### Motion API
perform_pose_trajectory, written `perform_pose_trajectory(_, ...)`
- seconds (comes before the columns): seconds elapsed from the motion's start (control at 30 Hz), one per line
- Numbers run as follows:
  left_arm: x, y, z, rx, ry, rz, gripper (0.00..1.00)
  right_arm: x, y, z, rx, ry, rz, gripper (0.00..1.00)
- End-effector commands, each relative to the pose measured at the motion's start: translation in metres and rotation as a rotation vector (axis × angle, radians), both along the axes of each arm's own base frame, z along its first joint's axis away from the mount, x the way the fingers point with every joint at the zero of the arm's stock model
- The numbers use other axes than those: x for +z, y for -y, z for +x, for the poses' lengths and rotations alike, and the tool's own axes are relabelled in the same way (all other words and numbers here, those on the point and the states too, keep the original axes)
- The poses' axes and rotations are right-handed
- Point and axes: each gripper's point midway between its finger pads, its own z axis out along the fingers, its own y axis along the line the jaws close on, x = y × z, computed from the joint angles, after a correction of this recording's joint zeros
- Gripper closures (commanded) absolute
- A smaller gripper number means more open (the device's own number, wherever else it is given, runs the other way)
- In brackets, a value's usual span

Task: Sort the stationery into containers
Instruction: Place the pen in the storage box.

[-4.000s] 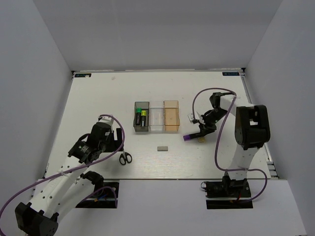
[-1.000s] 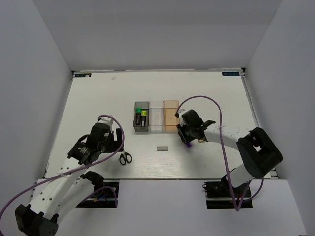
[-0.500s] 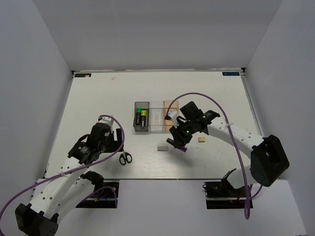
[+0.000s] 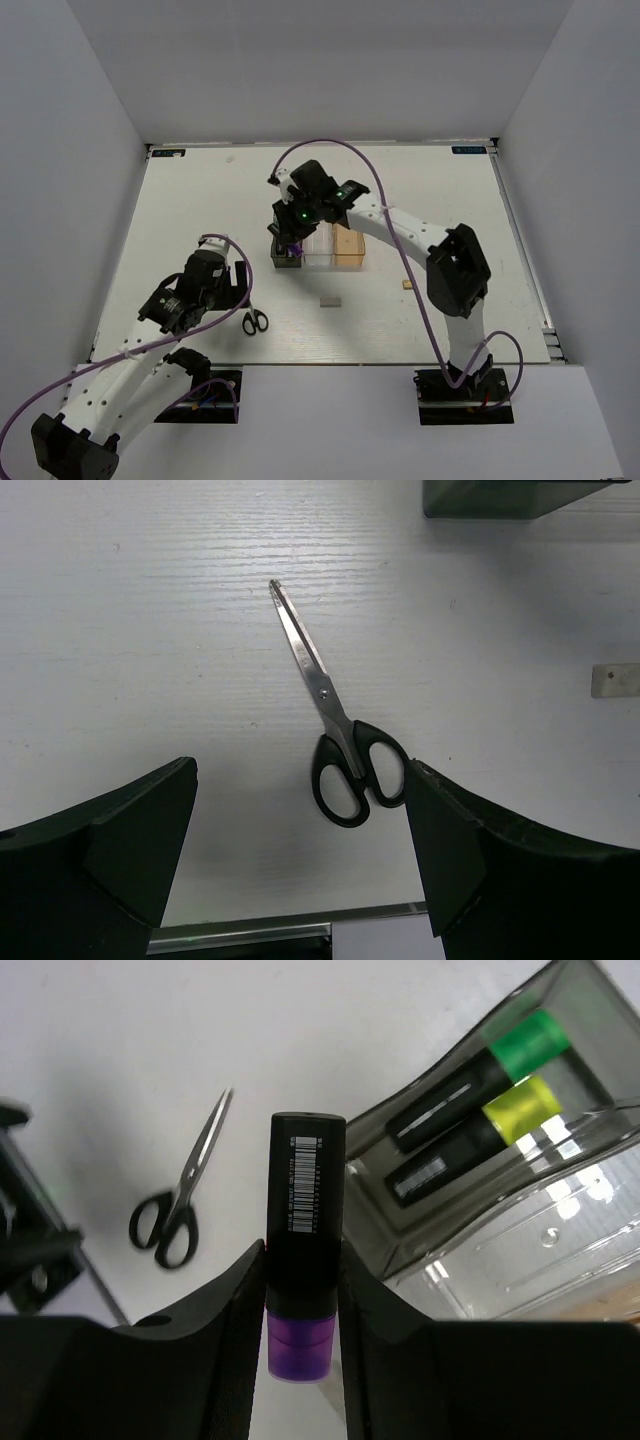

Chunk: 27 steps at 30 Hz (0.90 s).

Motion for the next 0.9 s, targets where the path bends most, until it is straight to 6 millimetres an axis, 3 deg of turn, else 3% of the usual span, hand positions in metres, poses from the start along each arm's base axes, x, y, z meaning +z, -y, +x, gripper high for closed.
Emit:
perform_pose_trajectory(0.0, 0.002, -0.006, 0.003, 0.02, 0.032, 0.016, 0.06, 0.018, -0.014, 0.044, -0.291, 0.047, 0.041, 1.0)
perform_pose_trajectory(0.07, 0.004, -0.007, 0.004, 0.025, 0.041, 0.017, 0.06, 0.016, -0.008, 0.064, -0.437, 0.082, 0.044, 1.0)
perform_pose_trajectory(0.2, 0.003, -0.006, 0.004, 0.021, 0.037, 0.017, 0.06, 0.012, -0.002, 0.086, -0.566, 0.159, 0.033, 1.0)
perform_pose_trajectory(0.43, 0.002, -0.005, 0.004, 0.019, 0.032, 0.009, 0.06, -0.012, -0.01, 0.087, -0.585, 0.108, 0.012, 0.98)
perform_pose_trajectory(0.57, 0.001, -0.003, 0.003, 0.013, 0.03, 0.003, 0.06, -0.025, -0.018, 0.081, -0.581, 0.038, 0.024, 0.86)
perform_pose_trajectory(0.6, 0.001, -0.004, 0.003, 0.015, 0.031, 0.003, 0.06, -0.025, -0.018, 0.082, -0.582, 0.035, 0.025, 0.73)
perform_pose_trajectory(0.67, 0.0, -0.002, 0.004, 0.01, 0.027, 0.002, 0.06, -0.028, -0.02, 0.079, -0.567, 0.022, 0.025, 0.64)
perform_pose_trajectory(0.73, 0.001, -0.001, 0.004, 0.004, 0.027, -0.004, 0.09, -0.025, -0.023, 0.076, -0.542, 0.012, 0.042, 0.47)
perform_pose_trajectory(0.83, -0.001, 0.003, 0.003, -0.011, 0.021, -0.02, 0.25, -0.019, -0.022, 0.07, -0.514, 0.01, 0.053, 0.44)
perform_pose_trajectory(0.87, -0.002, 0.005, 0.003, -0.015, 0.016, -0.024, 0.47, -0.013, -0.022, 0.069, -0.507, 0.013, 0.063, 0.44)
